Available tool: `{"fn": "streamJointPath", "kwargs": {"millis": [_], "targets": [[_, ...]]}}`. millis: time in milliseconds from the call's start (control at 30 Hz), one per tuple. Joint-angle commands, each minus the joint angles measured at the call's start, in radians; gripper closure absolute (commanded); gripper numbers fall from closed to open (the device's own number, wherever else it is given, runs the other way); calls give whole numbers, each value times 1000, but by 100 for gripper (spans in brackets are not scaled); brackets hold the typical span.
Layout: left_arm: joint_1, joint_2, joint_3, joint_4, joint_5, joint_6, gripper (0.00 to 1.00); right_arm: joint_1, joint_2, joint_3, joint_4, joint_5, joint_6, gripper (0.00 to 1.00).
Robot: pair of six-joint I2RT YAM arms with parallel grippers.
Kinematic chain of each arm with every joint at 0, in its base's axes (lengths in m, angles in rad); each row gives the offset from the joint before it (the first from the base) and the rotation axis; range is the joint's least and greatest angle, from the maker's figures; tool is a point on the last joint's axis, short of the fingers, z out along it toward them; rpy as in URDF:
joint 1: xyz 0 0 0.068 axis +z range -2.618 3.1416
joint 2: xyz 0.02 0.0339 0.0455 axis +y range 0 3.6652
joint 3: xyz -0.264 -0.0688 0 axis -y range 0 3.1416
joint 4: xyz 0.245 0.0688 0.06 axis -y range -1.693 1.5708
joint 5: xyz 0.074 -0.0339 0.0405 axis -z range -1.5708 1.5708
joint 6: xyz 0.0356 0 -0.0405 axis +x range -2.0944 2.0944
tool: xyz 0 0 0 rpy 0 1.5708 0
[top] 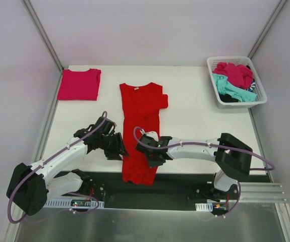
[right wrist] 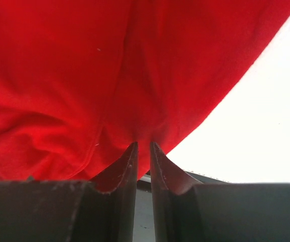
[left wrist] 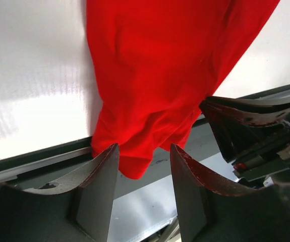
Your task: Fold and stack the t-shirts
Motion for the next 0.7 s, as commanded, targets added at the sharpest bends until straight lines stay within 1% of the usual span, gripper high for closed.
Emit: {"fn": "streamJointPath", "kwargs": {"millis": [0,300,467,533,633,667], "targets": [[-15,-18,-49,134,59,-100,55,-4,-37,-45,55,-2,54,81],[-49,23,-95,236,45,-218,55,-7,-31,-58,56,3,54,82],[-96,71,-153,284,45,-255,56,-7,-27,-61,55,8,55,82],[-122,81,-182,287,42,-265,56,-7,-25,-61,55,8,57,82],[-139,58,-225,273,16,-291,56,-9,-28,-64,52,14,60,82],[-141,54,-227,252,-17,-282,56,-10,-33,-65,50,18,60,82]]}}
